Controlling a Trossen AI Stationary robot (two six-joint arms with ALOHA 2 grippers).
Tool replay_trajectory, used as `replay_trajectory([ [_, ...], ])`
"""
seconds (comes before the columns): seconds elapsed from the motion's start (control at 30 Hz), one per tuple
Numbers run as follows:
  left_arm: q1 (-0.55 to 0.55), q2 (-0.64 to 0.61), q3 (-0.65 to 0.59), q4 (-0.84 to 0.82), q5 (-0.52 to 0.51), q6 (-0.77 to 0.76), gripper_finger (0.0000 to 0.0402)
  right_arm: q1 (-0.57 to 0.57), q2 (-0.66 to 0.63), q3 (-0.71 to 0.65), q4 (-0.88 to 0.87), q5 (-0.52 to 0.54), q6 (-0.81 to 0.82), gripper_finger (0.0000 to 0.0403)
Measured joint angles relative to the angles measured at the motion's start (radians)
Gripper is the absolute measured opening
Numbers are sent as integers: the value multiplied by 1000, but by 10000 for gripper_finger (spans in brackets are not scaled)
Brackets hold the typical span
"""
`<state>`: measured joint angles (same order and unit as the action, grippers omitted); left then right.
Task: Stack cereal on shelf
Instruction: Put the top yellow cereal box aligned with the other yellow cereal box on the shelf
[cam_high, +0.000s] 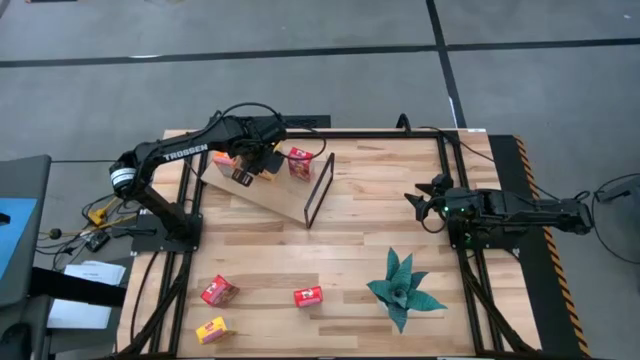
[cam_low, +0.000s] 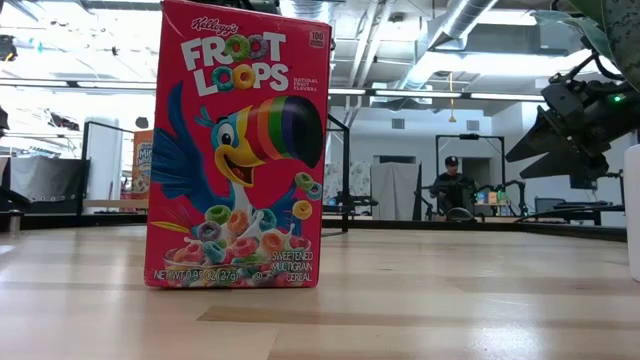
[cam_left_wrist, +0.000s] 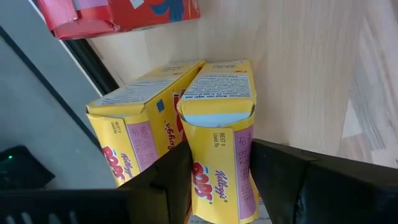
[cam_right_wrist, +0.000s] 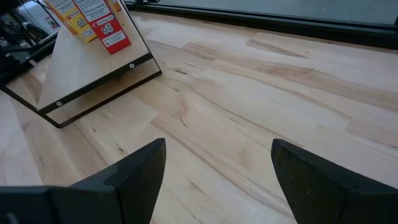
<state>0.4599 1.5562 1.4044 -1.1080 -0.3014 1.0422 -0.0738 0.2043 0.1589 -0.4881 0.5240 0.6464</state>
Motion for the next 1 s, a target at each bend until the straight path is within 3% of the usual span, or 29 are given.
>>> replay_trajectory([
  [0.6, 0, 0, 0, -9, 29, -15, 145, 0, 0, 0, -1, 0, 0, 317],
  [1.0, -29, 0, 0, -19, -3, -18, 230, 0, 0, 0, -1, 0, 0, 317],
])
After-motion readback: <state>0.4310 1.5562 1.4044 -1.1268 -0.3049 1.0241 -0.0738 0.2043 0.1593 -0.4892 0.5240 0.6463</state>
